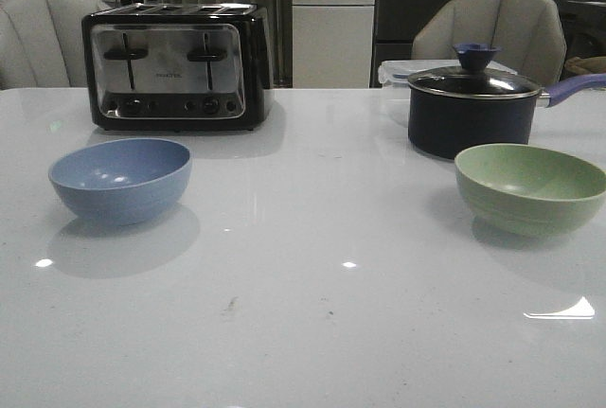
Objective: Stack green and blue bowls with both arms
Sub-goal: 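Move the right gripper above the light green bowl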
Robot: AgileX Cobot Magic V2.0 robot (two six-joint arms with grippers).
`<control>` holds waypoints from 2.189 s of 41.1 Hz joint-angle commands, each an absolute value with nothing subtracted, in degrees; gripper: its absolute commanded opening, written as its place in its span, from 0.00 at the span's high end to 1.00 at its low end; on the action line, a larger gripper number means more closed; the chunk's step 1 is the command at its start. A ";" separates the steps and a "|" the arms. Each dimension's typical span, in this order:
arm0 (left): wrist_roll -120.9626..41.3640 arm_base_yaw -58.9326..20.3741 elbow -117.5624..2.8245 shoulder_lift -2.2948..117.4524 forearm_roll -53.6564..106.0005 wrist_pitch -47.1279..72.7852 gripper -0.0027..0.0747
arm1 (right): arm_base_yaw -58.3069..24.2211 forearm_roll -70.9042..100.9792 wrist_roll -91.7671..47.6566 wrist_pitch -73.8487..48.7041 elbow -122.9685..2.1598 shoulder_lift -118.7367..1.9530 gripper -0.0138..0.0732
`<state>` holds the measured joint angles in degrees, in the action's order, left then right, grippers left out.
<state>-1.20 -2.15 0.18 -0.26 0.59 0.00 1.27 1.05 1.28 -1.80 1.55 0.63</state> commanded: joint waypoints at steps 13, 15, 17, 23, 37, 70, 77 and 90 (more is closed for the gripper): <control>-1.09 -2.39 0.50 -1.35 1.00 -4.93 0.85 | 1.36 0.66 1.42 3.57 1.43 1.67 0.78; -1.09 -2.39 0.50 -1.35 1.00 -4.93 0.85 | 1.36 0.66 1.42 3.57 1.43 1.67 0.78; -1.09 -2.39 0.50 -1.35 1.00 -4.93 0.85 | 1.36 0.66 1.42 3.66 1.43 1.67 0.78; -1.09 -2.39 0.50 -1.35 1.00 -4.93 0.85 | 1.36 0.66 1.42 6.21 1.43 1.67 0.78; -1.09 -2.39 -3.18 -1.35 1.00 -9.63 0.85 | 1.29 0.72 1.42 7.92 -2.52 1.67 0.78; -1.09 -2.39 -37.27 25.37 1.00 27.75 0.85 | 1.29 0.66 1.42 -27.70 -37.11 -27.99 0.78; -1.09 -2.39 -37.27 30.80 1.00 32.20 0.85 | 1.29 0.66 1.42 -29.55 -37.11 -34.47 0.78; -1.09 -2.39 -37.27 37.26 1.10 32.24 0.77 | 1.29 0.72 1.42 -29.67 -37.11 -45.41 0.67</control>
<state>-1.20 -2.15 -35.17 35.99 0.59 36.34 1.27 1.05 1.28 -33.49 -35.12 -43.07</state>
